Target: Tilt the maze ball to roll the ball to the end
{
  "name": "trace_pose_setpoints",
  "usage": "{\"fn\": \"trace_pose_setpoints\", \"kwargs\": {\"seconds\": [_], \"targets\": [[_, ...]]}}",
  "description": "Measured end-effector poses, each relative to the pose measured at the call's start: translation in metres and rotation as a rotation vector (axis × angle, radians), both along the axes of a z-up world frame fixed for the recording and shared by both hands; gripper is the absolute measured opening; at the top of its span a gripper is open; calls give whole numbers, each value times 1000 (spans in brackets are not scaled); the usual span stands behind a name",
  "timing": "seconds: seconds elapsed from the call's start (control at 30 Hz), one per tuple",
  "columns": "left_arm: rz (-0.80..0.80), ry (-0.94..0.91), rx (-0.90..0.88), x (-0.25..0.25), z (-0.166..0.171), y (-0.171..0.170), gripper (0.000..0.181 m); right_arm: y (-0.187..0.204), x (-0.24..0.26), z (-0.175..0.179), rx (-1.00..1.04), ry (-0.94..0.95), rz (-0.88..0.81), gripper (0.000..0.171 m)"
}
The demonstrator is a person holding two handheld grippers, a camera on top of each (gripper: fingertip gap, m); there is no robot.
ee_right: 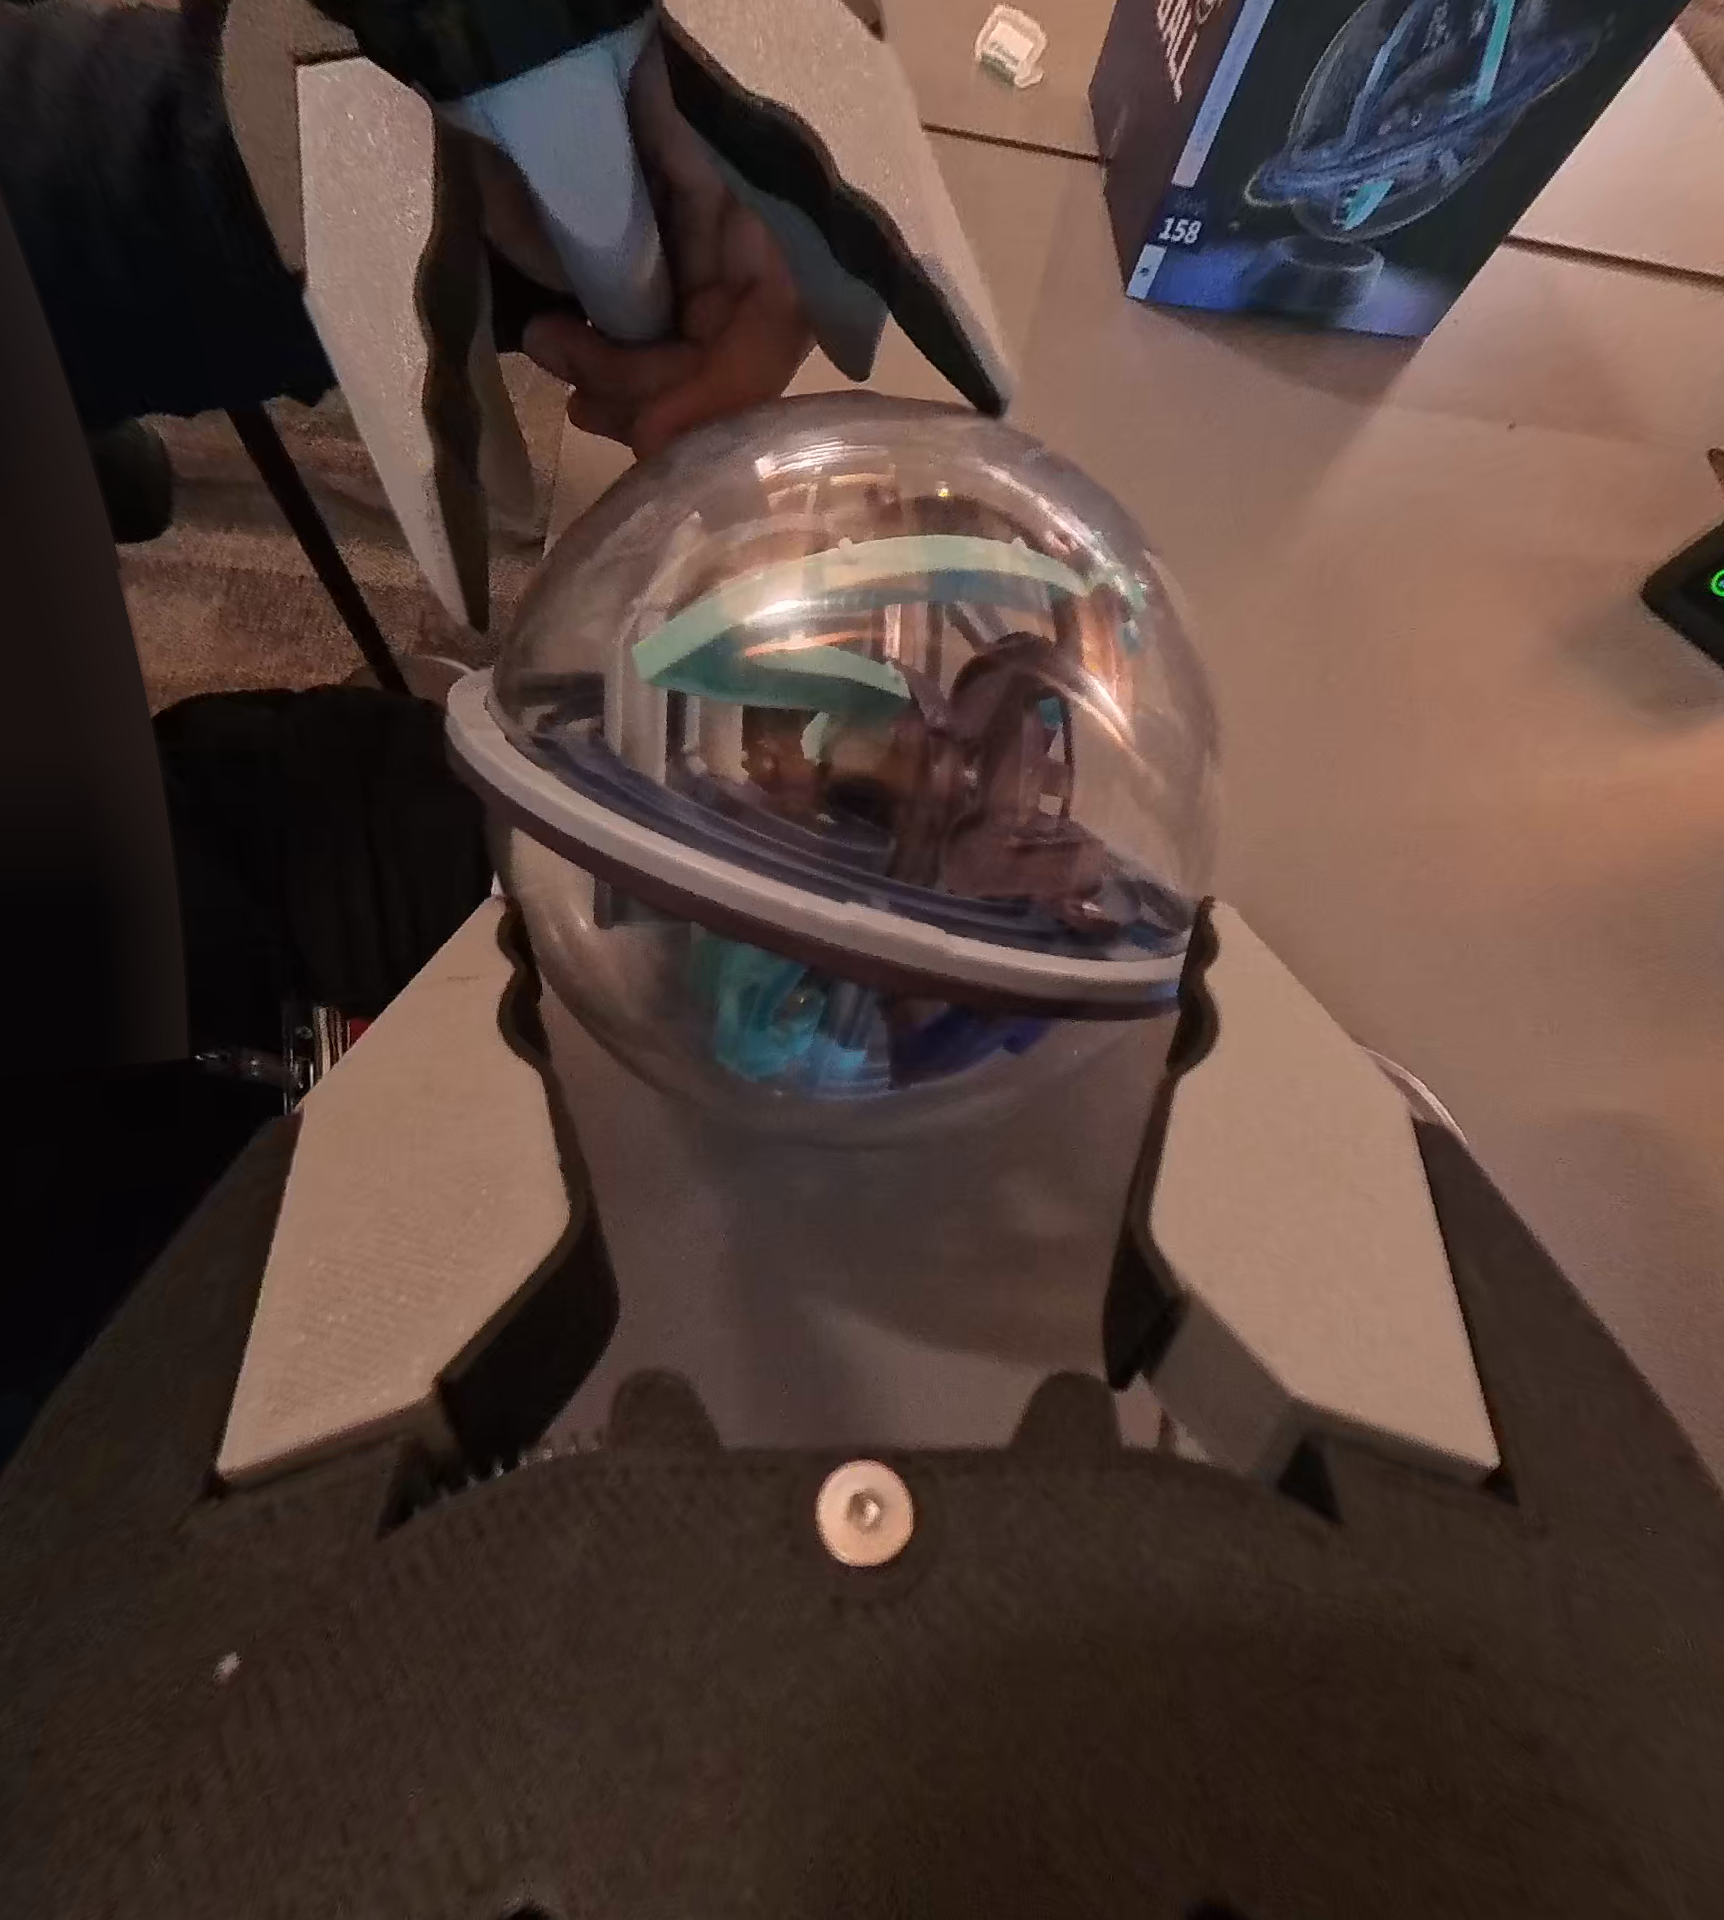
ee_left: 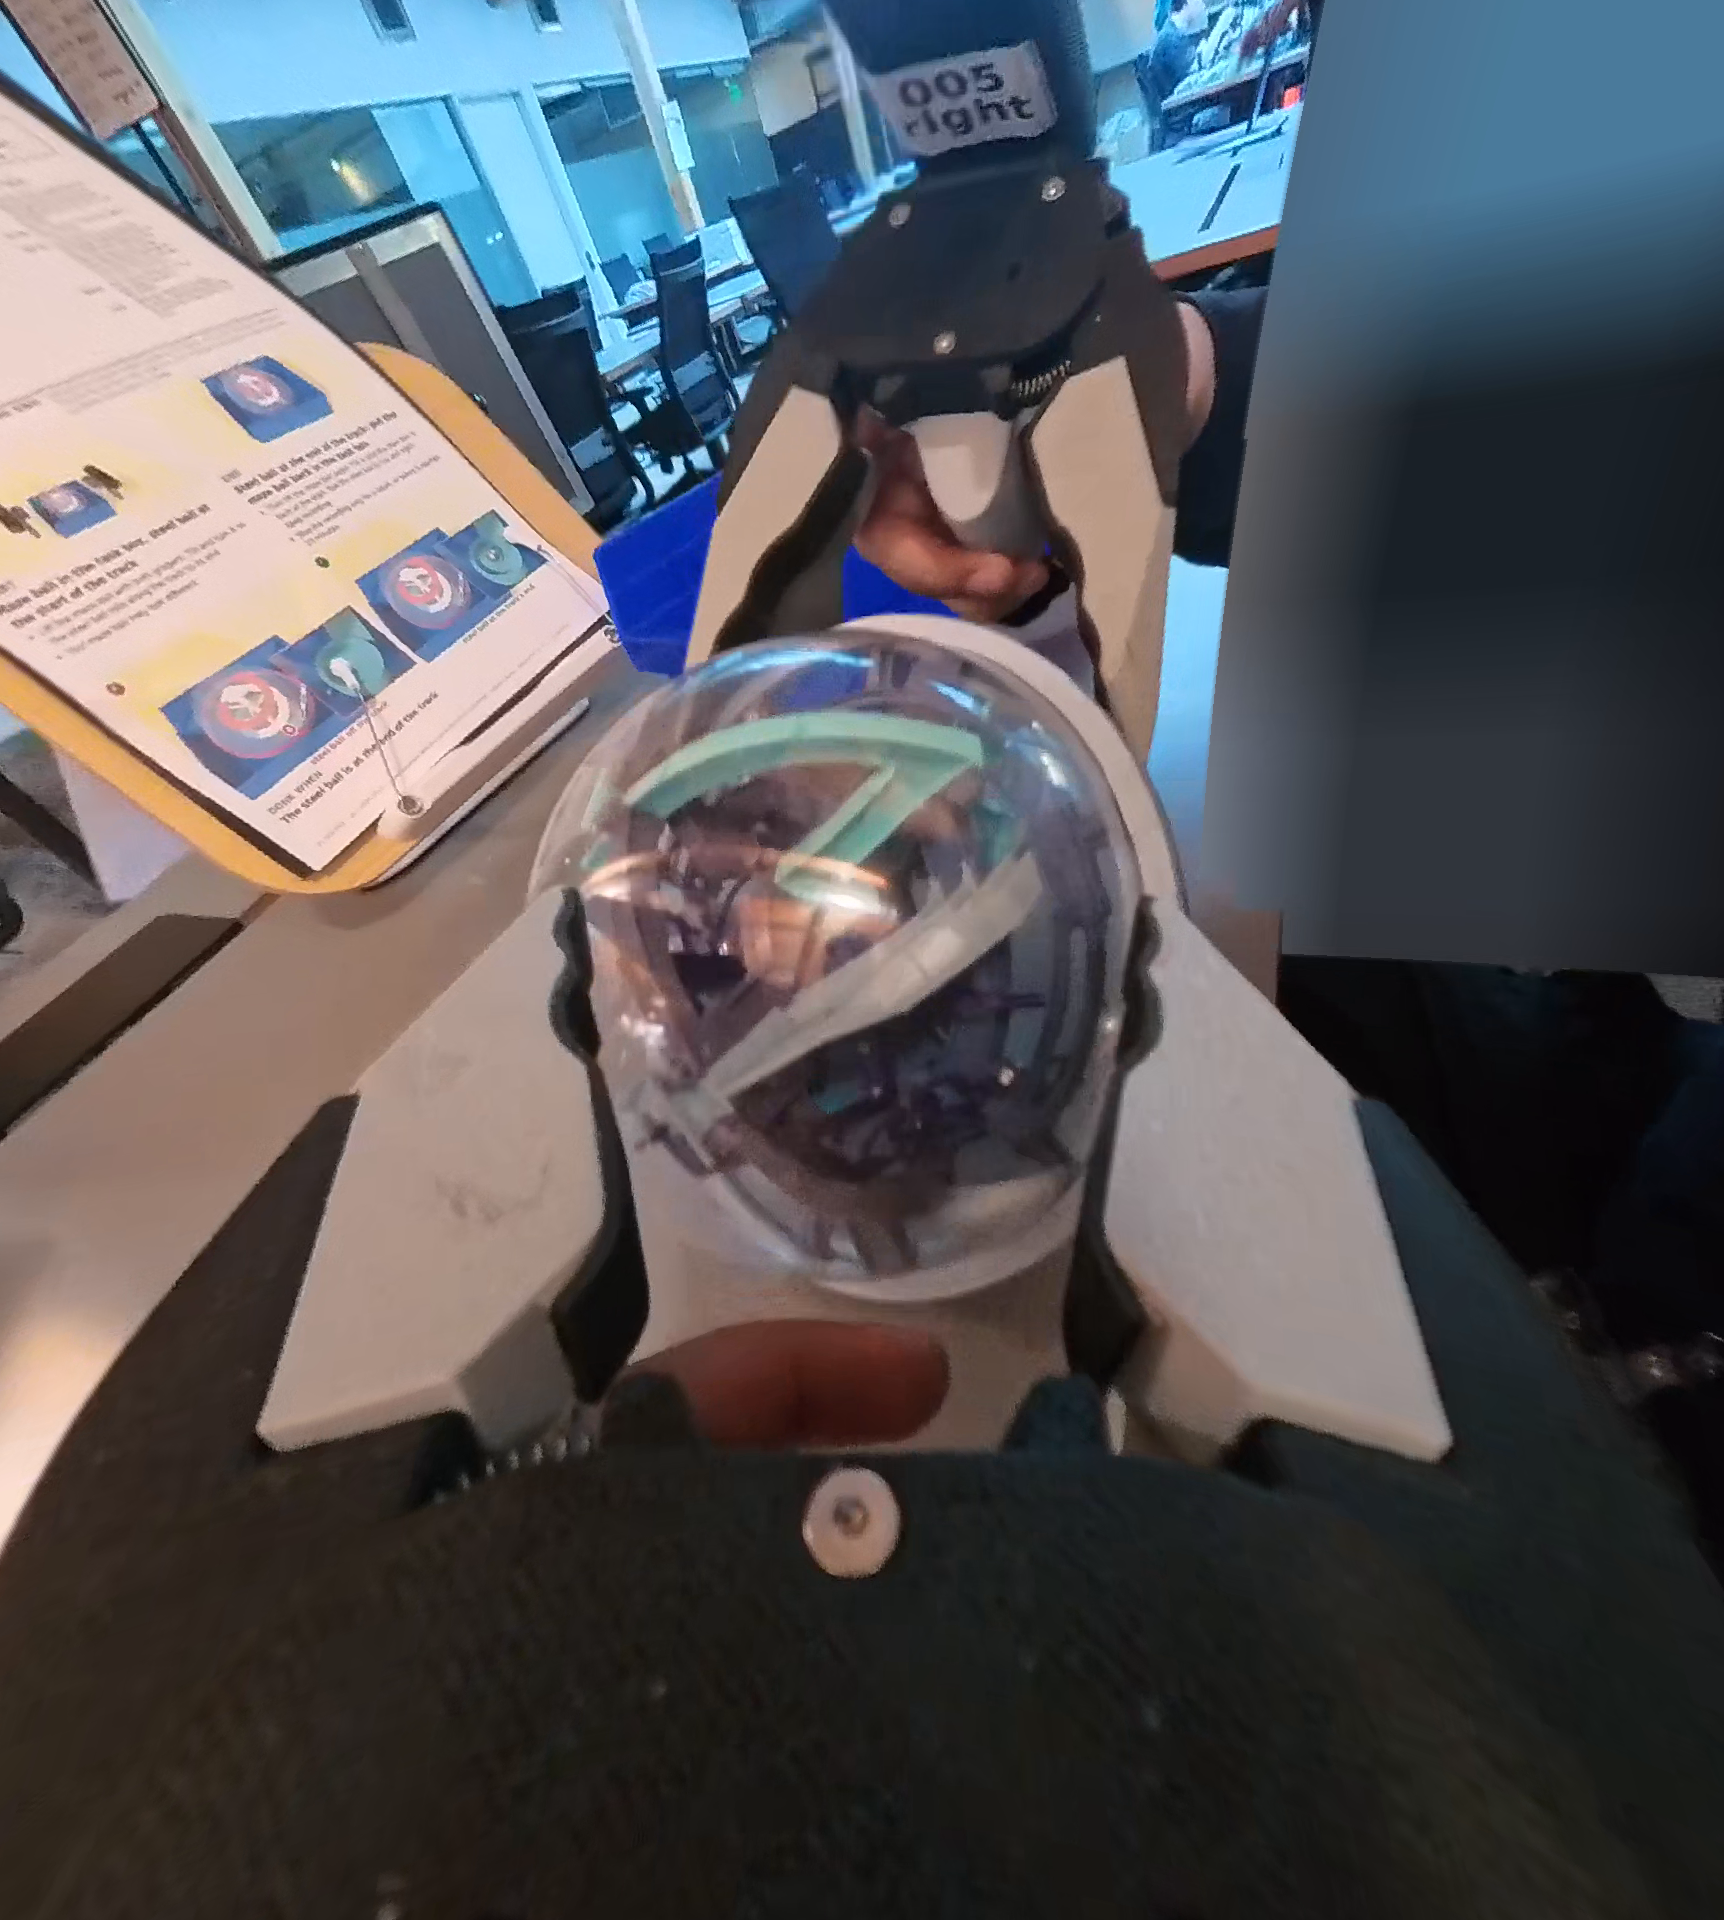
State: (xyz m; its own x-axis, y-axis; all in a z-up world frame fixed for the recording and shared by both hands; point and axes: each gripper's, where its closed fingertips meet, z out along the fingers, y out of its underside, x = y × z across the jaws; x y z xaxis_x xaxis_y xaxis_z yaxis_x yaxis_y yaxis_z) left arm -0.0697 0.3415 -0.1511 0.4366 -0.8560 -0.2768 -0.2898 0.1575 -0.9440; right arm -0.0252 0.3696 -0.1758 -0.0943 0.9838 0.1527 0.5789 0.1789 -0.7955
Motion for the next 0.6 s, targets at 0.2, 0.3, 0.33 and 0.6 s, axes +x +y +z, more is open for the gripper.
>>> {"fn": "trace_pose_setpoints", "kwargs": {"seconds": [0.2,0.3,0.33,0.6], "targets": [[0,12,-31,-9,-15,-17,107,-4,6,-2,44,31,-18,120],[79,68,-27,-4,-26,-14,121,-5,9,-1,66,57,-46,117],[112,116,-25,-3,-32,-13,127,-4,9,-1,75,71,-59,117],[301,315,92,-4,-71,19,137,-10,20,-6,105,103,-97,117]]}}
